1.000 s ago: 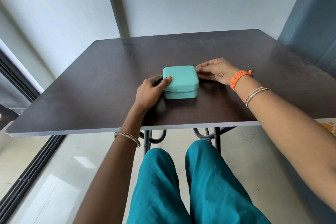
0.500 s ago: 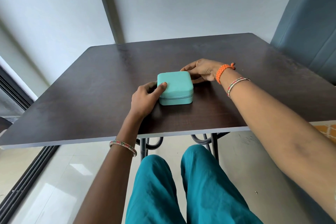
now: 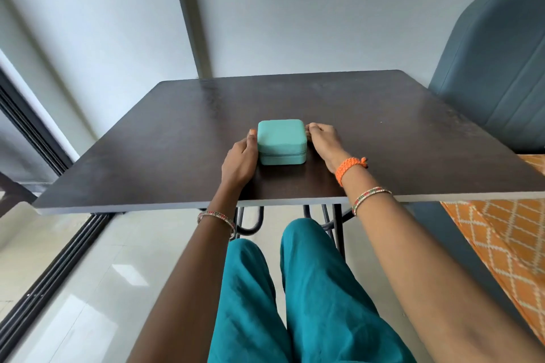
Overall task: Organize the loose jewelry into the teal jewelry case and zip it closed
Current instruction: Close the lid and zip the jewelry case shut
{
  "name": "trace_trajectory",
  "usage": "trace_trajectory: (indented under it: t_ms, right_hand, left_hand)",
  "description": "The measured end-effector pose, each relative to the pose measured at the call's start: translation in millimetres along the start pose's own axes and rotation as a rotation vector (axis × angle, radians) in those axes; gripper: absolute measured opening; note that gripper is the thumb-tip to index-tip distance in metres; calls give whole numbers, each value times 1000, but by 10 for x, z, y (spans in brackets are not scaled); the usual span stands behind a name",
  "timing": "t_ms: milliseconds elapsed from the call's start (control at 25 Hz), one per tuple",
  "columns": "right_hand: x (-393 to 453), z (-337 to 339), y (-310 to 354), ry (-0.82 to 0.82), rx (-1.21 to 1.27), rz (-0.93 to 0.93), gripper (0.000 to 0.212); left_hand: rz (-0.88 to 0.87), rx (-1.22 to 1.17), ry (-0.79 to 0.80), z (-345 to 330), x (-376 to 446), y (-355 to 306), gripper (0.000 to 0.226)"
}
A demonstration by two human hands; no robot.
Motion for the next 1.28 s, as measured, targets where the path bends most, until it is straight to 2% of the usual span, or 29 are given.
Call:
trace_trajectory:
  t_ms: [80, 240, 360, 440, 560, 720, 920, 1160, 1280]
  right_hand:
    - [-307, 80, 22, -55, -76, 26, 37]
    - [-613, 58, -24, 16, 24, 69, 31]
    - [-501, -108, -13, 61, 351, -67, 24]
    - [-397, -258, 123, 83, 561, -136, 27]
    - [-83, -604, 452, 160, 673, -123, 31]
    - [503, -1191, 874, 244, 653, -97, 31]
    - [1304, -1956, 1041, 395, 704, -160, 37]
    - [1994, -2433, 1116, 412, 637, -147, 44]
    - [2155, -2557, 1097, 377, 519, -142, 46]
  left_hand:
    - [-16, 23, 26, -39, -129, -84, 49]
    - [7, 7, 30, -81, -206, -121, 45]
    - [21, -177, 5, -77, -125, -105, 40]
    - [31, -330, -46, 19, 31, -123, 37]
    - [53, -386, -135, 302, 510, -47, 35]
    - [83, -429, -206, 728, 1235, 132, 34]
    - [107, -338, -224, 953, 2321, 652, 25]
    - [94, -155, -315, 989, 3009, 933, 29]
    - [139, -105, -282, 1075, 3146, 913, 28]
Point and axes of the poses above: each hand's wrist, its own x-axis towards the middle knuckle, its own z-axis out of the back of the hand, y = z × x, the point moved 3 cm from there along x, towards the middle knuckle, and after that the axes turned 3 degrees about -x, right-handed, at the moved point
